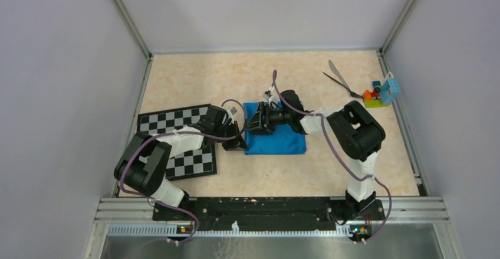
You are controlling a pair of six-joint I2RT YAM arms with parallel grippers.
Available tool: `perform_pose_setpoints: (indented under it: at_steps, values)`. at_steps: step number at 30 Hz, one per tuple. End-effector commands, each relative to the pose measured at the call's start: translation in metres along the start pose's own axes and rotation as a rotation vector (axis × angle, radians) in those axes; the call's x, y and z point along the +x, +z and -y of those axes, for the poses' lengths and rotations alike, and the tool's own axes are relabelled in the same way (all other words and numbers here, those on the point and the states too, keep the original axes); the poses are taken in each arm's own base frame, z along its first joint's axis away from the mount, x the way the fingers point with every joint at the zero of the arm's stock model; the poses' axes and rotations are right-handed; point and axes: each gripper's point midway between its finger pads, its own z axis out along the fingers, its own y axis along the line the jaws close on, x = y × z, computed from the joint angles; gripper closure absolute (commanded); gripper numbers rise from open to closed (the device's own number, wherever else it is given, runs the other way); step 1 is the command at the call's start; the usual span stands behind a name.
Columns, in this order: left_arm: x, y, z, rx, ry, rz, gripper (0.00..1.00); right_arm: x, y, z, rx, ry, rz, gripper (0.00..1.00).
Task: Fold the napkin into a case and place the utensils inside
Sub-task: Smooth out the square-folded napkin at the center of the board.
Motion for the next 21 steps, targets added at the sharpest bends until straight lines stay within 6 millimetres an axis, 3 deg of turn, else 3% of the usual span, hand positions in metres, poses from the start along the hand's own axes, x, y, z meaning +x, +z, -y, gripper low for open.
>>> perform_pose_setpoints:
  at_steps: [1, 8, 17, 21]
  values:
    - [0.001, 0.013, -0.020, -0.034, -0.001, 0.016, 1.00, -0.009, 0.023, -0.041, -0.172, -0.034, 0.012, 0.38]
    - [0.018, 0.023, -0.038, -0.064, -0.055, -0.032, 1.00, -0.014, 0.048, -0.005, -0.082, 0.013, 0.028, 0.39]
    - [0.022, 0.023, -0.048, -0.105, -0.068, -0.036, 1.00, -0.051, 0.072, 0.039, 0.111, 0.031, 0.112, 0.44]
    - [0.024, 0.023, -0.049, -0.104, -0.068, -0.037, 1.00, -0.052, 0.078, 0.049, 0.131, 0.059, 0.090, 0.45]
